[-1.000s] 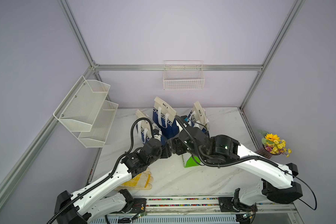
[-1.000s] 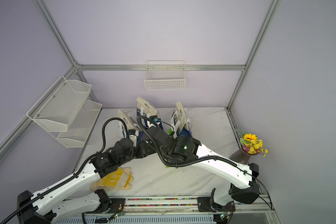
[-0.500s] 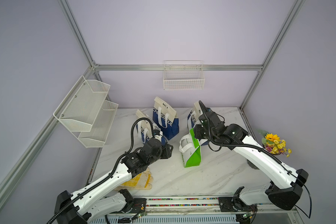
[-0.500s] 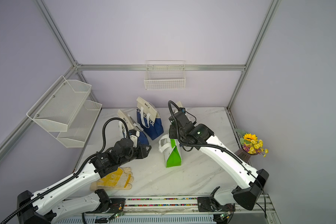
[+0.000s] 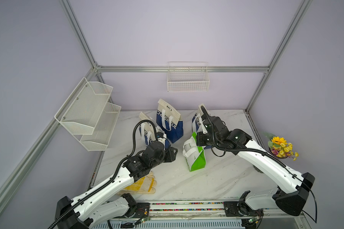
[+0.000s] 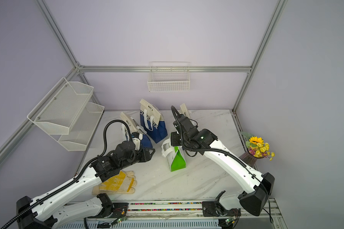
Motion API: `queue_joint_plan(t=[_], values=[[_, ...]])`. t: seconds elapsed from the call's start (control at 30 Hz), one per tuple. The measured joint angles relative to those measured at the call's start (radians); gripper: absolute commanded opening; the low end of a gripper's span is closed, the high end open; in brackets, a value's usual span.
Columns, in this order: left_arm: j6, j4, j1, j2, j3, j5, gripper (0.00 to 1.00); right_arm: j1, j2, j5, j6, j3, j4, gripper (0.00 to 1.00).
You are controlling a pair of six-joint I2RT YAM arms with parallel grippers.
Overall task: Open the takeout bag
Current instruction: Open the takeout bag at the center of the board.
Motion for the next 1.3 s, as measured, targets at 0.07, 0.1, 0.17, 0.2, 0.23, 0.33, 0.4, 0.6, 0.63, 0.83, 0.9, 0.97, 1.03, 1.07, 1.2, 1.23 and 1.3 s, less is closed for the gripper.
queue_joint_plan(t=[0.07, 0.1, 0.17, 0.2, 0.23, 0.33, 0.4, 0.6, 0.63, 0.83, 0.9, 0.97, 1.03, 1.07, 1.2, 1.23, 1.3], values=[[-0.002, -0.002, 0.0, 0.0, 0.036, 0.013, 0.57, 0.0, 0.003, -0.056, -0.037, 0.005, 0.009, 0.0], [-0.003, -0.002, 0.0, 0.0, 0.059, 0.02, 0.58, 0.0, 0.011, -0.083, -0.058, 0.017, 0.008, 0.0], [-0.008, -0.001, 0.0, 0.0, 0.102, 0.032, 0.58, -0.001, 0.037, -0.132, -0.089, 0.052, 0.011, 0.0], [-0.011, 0.0, 0.0, 0.0, 0.124, 0.041, 0.57, -0.002, 0.053, -0.155, -0.105, 0.069, 0.014, 0.0], [-0.014, 0.003, 0.0, 0.0, 0.142, 0.047, 0.58, -0.003, 0.066, -0.172, -0.115, 0.079, 0.021, 0.0], [-0.038, 0.012, 0.0, 0.003, 0.169, 0.069, 0.55, -0.008, 0.095, -0.232, -0.141, 0.076, 0.052, 0.0], [-0.063, 0.024, 0.0, 0.014, 0.171, 0.091, 0.53, -0.011, 0.098, -0.277, -0.15, 0.045, 0.091, 0.0], [-0.14, 0.111, 0.0, 0.053, 0.127, 0.148, 0.53, -0.016, 0.082, -0.368, -0.154, -0.012, 0.161, 0.0], [-0.153, 0.128, 0.0, 0.055, 0.111, 0.152, 0.53, -0.017, 0.08, -0.377, -0.154, -0.015, 0.164, 0.0], [-0.209, 0.201, 0.0, 0.058, 0.056, 0.153, 0.48, -0.025, 0.076, -0.413, -0.154, -0.031, 0.182, 0.0], [-0.226, 0.23, 0.007, 0.057, 0.043, 0.148, 0.46, -0.029, 0.071, -0.425, -0.154, -0.04, 0.188, 0.0], [-0.245, 0.262, 0.022, 0.051, 0.018, 0.145, 0.45, -0.035, 0.065, -0.439, -0.153, -0.05, 0.196, 0.0], [-0.27, 0.305, 0.04, 0.041, -0.019, 0.146, 0.43, -0.041, 0.063, -0.454, -0.153, -0.058, 0.206, 0.0], [-0.281, 0.331, 0.049, 0.037, -0.04, 0.147, 0.42, -0.046, 0.06, -0.463, -0.153, -0.064, 0.213, 0.0], [-0.322, 0.4, 0.07, 0.038, -0.089, 0.153, 0.42, -0.059, 0.05, -0.487, -0.153, -0.078, 0.222, 0.0], [-0.326, 0.416, 0.071, 0.038, -0.095, 0.154, 0.42, -0.062, 0.049, -0.494, -0.152, -0.081, 0.226, 0.0], [-0.343, 0.469, 0.075, 0.038, -0.115, 0.162, 0.42, -0.068, 0.048, -0.506, -0.151, -0.086, 0.233, 0.0]])
